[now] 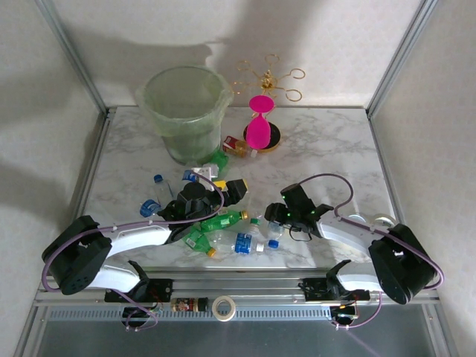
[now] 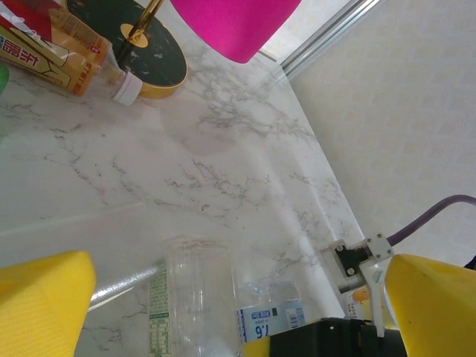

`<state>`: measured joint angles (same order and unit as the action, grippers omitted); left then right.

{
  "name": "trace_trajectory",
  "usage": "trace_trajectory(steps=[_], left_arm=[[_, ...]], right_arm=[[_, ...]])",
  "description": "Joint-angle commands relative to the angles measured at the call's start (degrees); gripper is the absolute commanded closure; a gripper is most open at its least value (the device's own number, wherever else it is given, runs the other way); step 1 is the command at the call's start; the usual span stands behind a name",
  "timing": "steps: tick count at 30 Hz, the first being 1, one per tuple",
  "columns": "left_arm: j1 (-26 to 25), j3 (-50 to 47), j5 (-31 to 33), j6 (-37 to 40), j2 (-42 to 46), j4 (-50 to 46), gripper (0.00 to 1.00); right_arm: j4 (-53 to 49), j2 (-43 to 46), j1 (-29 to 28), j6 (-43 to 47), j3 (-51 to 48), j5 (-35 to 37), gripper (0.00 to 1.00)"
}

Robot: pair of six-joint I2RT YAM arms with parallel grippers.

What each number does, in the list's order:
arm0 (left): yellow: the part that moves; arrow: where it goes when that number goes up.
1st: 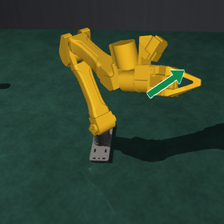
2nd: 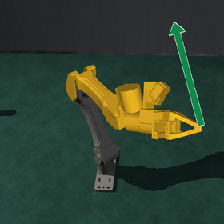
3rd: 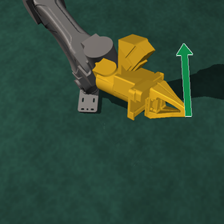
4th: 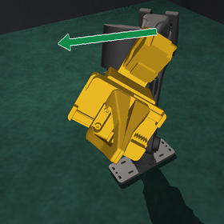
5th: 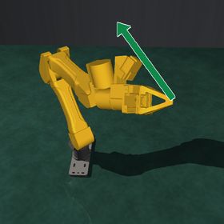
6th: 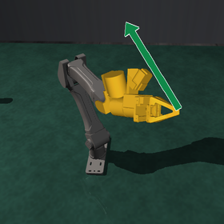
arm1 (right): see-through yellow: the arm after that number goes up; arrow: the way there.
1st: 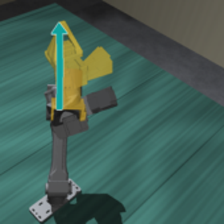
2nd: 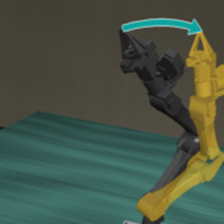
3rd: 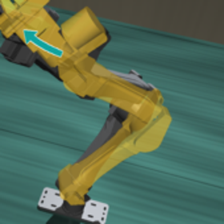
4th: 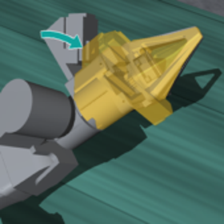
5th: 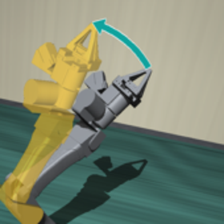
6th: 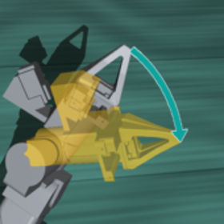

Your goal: Put the plastic bottles in the bin

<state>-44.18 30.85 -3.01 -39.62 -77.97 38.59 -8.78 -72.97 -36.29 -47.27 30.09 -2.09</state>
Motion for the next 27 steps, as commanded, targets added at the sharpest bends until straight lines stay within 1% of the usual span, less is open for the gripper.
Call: trace_trajectory(steps=[1, 6, 10, 14, 18, 21, 27], left_arm=[[-0.4, 0.3, 0.0, -1.2, 2.1, 2.5, 0.0], [-0.3, 1.9, -2.8, -0.5, 2.9, 2.5, 0.0], [-0.4, 2.1, -8.3, -1.0, 2.8, 3.5, 0.0], [-0.5, 2.2, -14.3, -2.1, 1.9, 4.4, 0.0], [-1.3, 3.3, -21.1, -1.9, 0.0, 4.8, 0.0], [-2.6, 4.6, -22.0, 0.5, -1.2, 3.4, 0.0], [-3.9, 6.3, -20.0, 3.0, -4.1, 2.2, 0.0]], right_arm=[[-0.5, 5.2, -0.2, 3.2, 0.9, 4.4, 0.47], [2.8, 12.7, 0.0, 5.0, 2.3, 6.1, 0.47], [9.2, 15.7, 0.1, 4.3, 3.3, 5.9, 0.48], [16.0, 16.6, 0.2, 4.2, 4.5, 5.1, 0.48], [17.8, 14.2, 0.3, 4.3, 7.7, 1.7, 0.48], [17.2, 12.2, 0.3, 4.5, 9.8, -1.0, 0.48], [18.3, 11.4, 0.3, 3.8, 10.9, -4.5, 0.49]])
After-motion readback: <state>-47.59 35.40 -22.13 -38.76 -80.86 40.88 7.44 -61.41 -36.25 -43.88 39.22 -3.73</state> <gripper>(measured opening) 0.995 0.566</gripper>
